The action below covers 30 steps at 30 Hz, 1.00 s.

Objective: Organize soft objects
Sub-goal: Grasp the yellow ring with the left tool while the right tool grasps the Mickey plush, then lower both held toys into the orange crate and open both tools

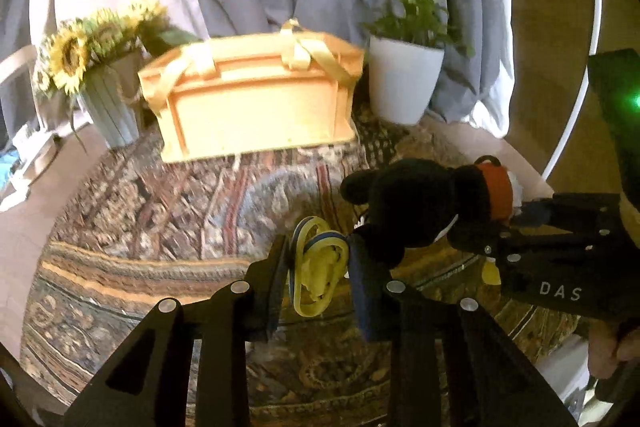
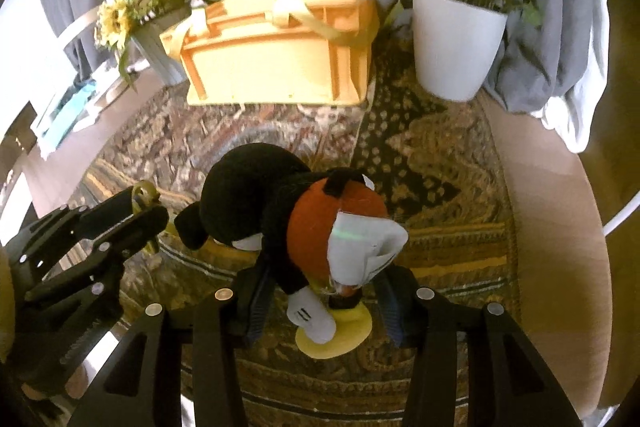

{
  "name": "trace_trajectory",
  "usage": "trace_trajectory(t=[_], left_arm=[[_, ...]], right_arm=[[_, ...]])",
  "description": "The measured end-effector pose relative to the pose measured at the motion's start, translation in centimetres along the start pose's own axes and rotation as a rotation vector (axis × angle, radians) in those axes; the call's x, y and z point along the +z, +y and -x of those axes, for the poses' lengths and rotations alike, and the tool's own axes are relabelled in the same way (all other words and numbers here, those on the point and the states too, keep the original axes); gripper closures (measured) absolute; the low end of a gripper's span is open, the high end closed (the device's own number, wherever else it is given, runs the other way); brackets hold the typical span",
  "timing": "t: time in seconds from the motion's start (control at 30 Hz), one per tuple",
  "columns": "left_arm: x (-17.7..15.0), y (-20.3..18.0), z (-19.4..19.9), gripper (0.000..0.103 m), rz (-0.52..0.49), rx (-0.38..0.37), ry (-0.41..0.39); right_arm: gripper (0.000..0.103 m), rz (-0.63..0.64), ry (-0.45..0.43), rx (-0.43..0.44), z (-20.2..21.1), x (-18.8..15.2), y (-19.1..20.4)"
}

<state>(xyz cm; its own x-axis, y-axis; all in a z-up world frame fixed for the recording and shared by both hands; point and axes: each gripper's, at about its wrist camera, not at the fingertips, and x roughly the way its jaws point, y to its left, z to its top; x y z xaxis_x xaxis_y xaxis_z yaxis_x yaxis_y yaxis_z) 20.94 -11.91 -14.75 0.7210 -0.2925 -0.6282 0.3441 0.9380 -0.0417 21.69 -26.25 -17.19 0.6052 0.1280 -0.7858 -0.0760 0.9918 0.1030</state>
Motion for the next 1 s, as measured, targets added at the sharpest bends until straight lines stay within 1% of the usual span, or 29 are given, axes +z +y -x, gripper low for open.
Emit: trace_trajectory(t=[0.23,0.47,0.73,1.0], left_arm=[[2.7,0.9,1.7,0.073,0.001,0.014,-0.082],[5.7,2.4,3.4,0.074,-0.017,0.041,-0.178],[8.7,4.6,4.0,0.074,-0.023,0.049,-0.249],[11.2,6.7,4.3,0.074,-0.053,0.055,-0.307]], right_arm=[[0.056,-0.018,-0.078,-0.006,1.6,2.2,0.7],[0.056,-0.039,-0.156,-0.012,2.6,5.2,1.4],[0.056,-0.050,-0.231,-0.015,3.1,8.5,2.8],[0.056,-0.060,-0.281,-0.026,3.2,11.4,4.3]])
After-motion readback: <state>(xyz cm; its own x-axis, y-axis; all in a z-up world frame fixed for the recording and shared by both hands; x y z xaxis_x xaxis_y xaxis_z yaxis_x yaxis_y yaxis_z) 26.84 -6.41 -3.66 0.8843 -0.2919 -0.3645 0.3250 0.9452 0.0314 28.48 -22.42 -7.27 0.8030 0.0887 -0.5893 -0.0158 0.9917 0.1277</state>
